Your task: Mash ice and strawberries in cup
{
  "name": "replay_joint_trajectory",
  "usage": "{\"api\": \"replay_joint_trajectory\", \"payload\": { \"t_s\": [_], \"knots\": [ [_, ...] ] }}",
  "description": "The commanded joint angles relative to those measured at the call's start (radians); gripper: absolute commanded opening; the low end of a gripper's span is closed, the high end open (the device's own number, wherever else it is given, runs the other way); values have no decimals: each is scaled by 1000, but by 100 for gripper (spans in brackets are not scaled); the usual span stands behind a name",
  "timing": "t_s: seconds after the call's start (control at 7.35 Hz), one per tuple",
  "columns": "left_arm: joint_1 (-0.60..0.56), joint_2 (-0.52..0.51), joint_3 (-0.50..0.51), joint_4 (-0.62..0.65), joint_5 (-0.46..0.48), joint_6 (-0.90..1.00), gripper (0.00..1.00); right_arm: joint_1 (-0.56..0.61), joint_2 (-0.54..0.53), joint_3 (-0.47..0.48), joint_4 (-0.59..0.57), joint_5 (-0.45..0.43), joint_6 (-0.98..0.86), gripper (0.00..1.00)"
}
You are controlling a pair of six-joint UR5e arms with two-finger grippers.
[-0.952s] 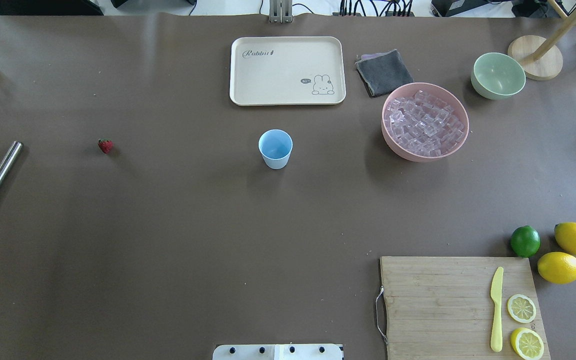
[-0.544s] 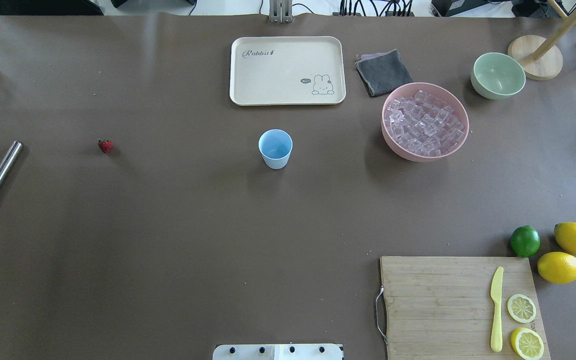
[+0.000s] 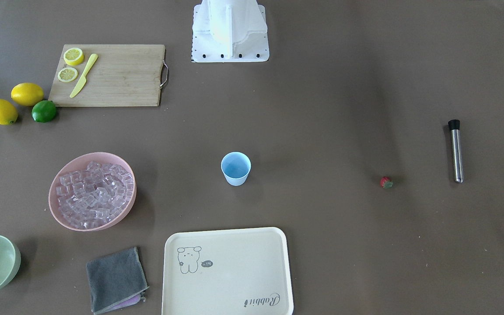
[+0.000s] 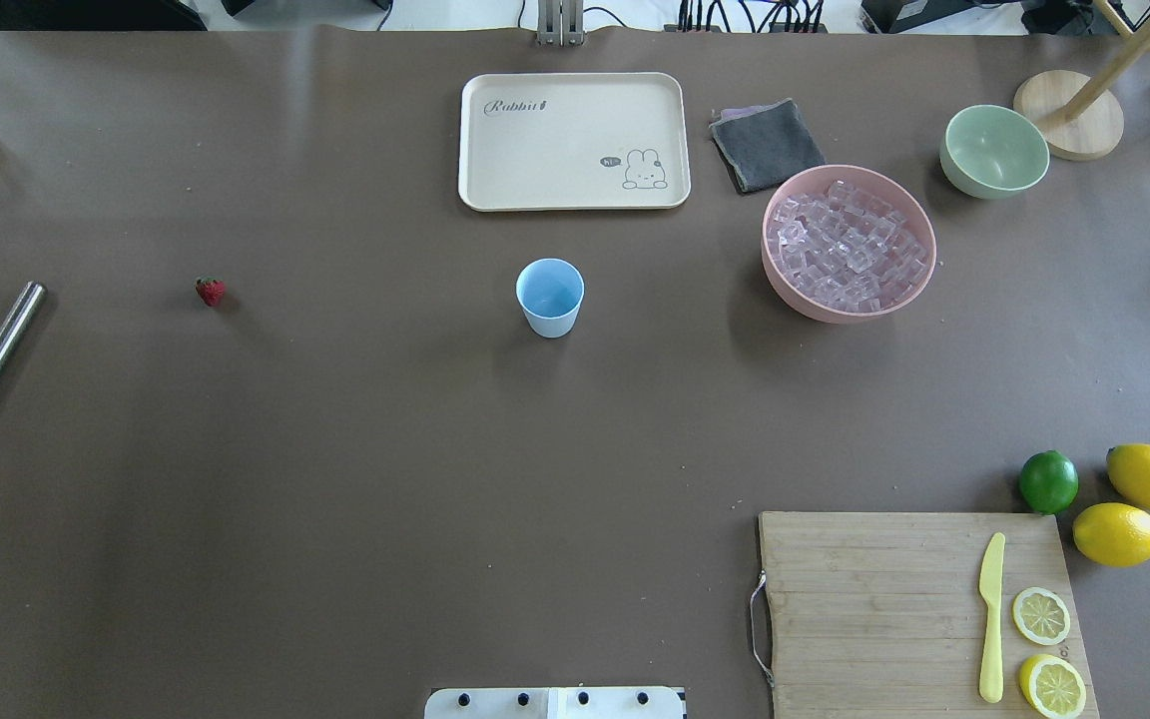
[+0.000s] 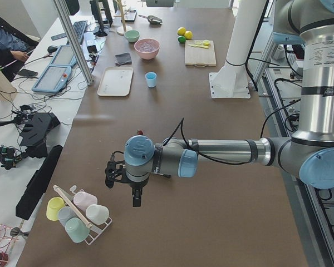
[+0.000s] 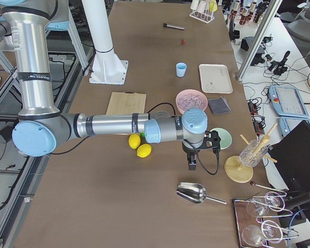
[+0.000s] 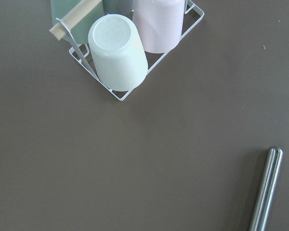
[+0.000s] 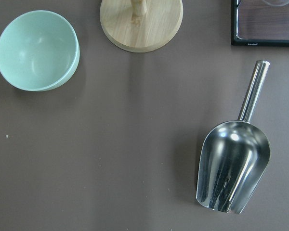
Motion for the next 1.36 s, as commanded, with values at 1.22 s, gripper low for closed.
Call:
{"api": "replay_joint_trajectory", "payload": {
  "t_s": [1.22],
  "knots": [
    [0, 4, -1, 0, 0, 0, 98, -36, 68, 144, -241, -109, -12, 100]
  ]
}}
